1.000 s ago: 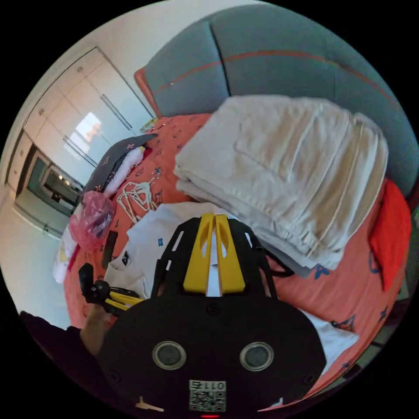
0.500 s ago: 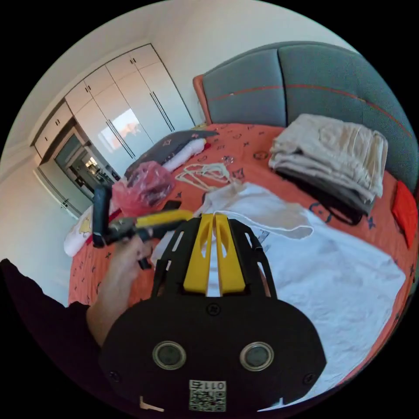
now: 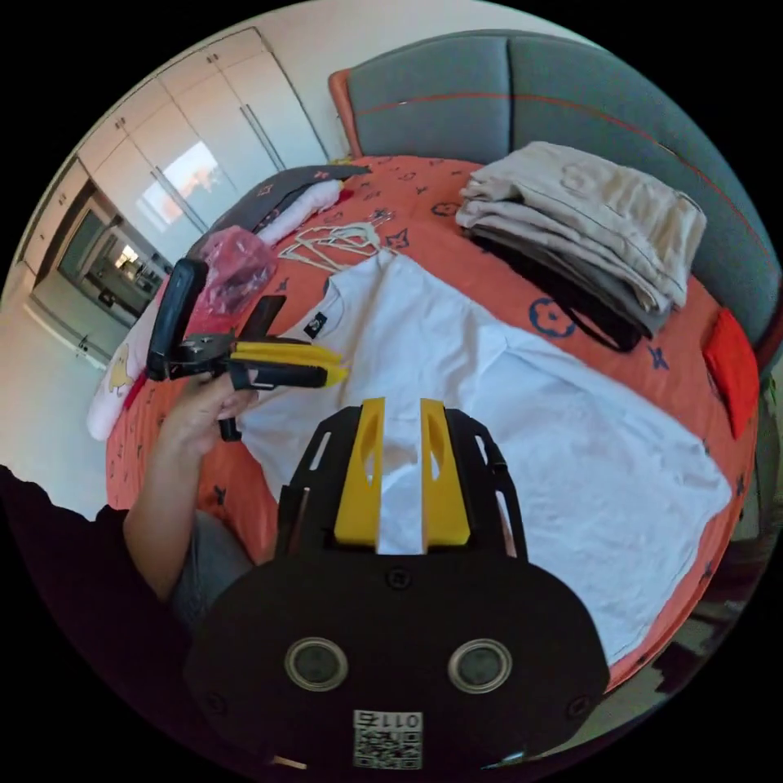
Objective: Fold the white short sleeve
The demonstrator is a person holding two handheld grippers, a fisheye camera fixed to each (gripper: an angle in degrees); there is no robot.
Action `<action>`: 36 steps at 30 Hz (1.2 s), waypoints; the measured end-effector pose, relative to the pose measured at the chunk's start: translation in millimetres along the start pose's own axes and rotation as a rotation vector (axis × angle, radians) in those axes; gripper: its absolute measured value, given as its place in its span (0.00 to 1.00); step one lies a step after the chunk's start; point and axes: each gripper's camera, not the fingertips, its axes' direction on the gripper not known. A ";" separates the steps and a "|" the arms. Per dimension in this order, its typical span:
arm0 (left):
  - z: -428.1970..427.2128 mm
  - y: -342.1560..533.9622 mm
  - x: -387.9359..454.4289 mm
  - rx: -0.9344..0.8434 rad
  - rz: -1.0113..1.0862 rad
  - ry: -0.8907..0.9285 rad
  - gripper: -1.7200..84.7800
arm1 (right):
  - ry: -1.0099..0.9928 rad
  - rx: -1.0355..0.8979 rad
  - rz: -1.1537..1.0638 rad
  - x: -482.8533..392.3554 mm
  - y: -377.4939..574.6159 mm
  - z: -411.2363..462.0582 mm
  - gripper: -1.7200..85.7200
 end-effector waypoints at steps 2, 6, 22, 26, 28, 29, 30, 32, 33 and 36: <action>0.7 -0.4 -4.0 -0.009 -0.012 -0.035 0.11 | 0.083 -0.066 -0.038 -0.8 -22.4 8.7 0.12; 8.0 -0.3 -33.0 0.035 -0.111 0.176 0.12 | 0.183 -0.085 0.132 42.8 -34.4 41.5 0.13; 21.0 -17.6 -57.5 -0.001 -0.150 0.287 0.13 | 0.169 -0.001 0.240 93.6 -65.3 13.9 0.10; 8.6 -20.4 -58.9 0.011 -0.142 0.231 0.12 | 0.165 0.024 -0.011 19.5 -44.6 11.6 0.15; -0.9 -21.5 -59.1 0.035 -0.133 0.205 0.12 | 0.216 -0.103 -0.098 -24.3 -33.1 46.2 0.19; -2.6 -21.4 -59.6 0.039 -0.133 0.204 0.12 | 0.262 -0.126 -0.127 -33.6 -30.2 55.7 0.19; -5.6 -21.0 -61.4 0.044 -0.135 0.205 0.12 | 0.392 -0.148 -0.194 -49.0 -24.1 74.0 0.17; -10.5 -19.7 -64.5 0.051 -0.139 0.209 0.12 | 0.660 -0.116 -0.267 -58.9 -15.2 98.5 0.12; -14.1 -18.9 -66.4 0.058 -0.140 0.211 0.12 | 0.799 -0.112 -0.317 -58.7 -12.4 110.7 0.07; -22.1 -18.4 -71.1 0.076 -0.142 0.208 0.12 | 0.676 -0.160 -0.294 -43.8 -23.9 99.8 0.05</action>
